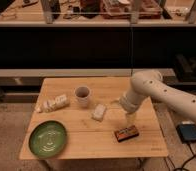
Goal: Place the eraser on the white sponge
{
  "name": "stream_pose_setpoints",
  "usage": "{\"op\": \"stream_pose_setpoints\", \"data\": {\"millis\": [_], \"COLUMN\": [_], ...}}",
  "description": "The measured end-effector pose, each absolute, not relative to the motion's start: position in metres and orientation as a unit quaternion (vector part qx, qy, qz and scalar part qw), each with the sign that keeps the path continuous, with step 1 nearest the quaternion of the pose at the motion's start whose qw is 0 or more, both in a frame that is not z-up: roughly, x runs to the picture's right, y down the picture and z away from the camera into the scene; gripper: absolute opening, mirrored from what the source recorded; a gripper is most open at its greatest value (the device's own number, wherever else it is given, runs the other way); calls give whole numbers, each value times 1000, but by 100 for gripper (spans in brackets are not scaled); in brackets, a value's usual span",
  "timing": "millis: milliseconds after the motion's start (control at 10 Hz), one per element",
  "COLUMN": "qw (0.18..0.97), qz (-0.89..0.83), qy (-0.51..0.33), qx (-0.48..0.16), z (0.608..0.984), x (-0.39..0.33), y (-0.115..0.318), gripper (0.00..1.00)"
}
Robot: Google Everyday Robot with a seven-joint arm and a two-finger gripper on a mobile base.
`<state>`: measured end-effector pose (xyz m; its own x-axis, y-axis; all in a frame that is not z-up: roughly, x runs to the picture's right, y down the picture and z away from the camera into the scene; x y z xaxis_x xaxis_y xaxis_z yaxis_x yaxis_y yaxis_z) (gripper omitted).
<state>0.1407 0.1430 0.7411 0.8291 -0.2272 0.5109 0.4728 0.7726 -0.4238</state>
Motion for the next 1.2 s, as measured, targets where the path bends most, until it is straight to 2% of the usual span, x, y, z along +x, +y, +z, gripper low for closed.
{"op": "stream_pose_setpoints", "data": {"millis": [400, 700, 1200], "qw": [925, 929, 919], "qz": [-138, -106, -68], "qy": [-225, -237, -273], "qx": [-273, -262, -274], "z": [766, 774, 811], "x": [182, 199, 207], "y": [194, 199, 218], "gripper": [80, 80, 80]}}
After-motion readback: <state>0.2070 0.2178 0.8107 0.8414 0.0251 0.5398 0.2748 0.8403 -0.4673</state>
